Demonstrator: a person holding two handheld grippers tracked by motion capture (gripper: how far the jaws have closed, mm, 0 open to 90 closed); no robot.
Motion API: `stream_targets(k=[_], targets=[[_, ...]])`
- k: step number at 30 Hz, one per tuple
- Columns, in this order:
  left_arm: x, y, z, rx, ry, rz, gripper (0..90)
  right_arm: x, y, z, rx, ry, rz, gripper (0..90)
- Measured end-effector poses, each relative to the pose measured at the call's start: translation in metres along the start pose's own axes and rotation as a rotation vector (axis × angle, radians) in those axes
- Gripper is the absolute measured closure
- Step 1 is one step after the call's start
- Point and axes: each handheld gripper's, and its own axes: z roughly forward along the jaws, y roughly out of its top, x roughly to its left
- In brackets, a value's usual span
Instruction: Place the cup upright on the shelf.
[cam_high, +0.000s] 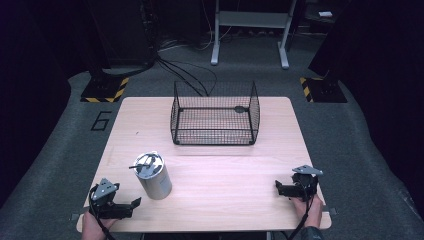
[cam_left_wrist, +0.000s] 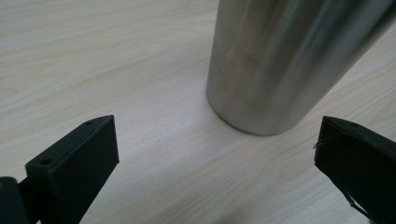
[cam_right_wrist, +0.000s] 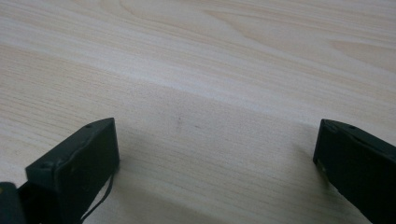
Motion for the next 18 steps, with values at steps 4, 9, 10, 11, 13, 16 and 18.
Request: stream_targets(k=[4, 9, 10, 11, 13, 16, 18], targets=[[-0.005, 0.007, -0.007, -0.028, -0.022, 0.000, 0.0, 0.000, 0.000, 0.000, 0.000, 0.000, -0.001, 0.0], [-0.013, 0.017, -0.012, -0.078, -0.053, 0.007, 0.0, 0.000, 0.000, 0.000, 0.000, 0.000, -0.002, 0.0], [-0.015, 0.018, -0.011, -0.094, -0.053, 0.007, 0.0, 0.000, 0.000, 0.000, 0.000, 0.000, -0.001, 0.0], [-0.016, 0.020, -0.012, -0.090, -0.061, 0.015, 0.0, 0.000, 0.000, 0.000, -0.001, 0.000, 0.004, 0.0], [-0.018, 0.022, -0.012, -0.098, -0.060, 0.022, 0.0, 0.000, 0.000, 0.000, 0.000, 0.000, -0.001, 0.0], [-0.022, 0.029, -0.014, -0.115, -0.078, 0.035, 0.0, 0.000, 0.000, 0.000, 0.000, 0.001, -0.001, 0.0], [-0.023, 0.033, -0.014, -0.128, -0.079, 0.045, 0.0, 0.000, 0.000, 0.000, -0.002, 0.001, 0.004, 0.0]])
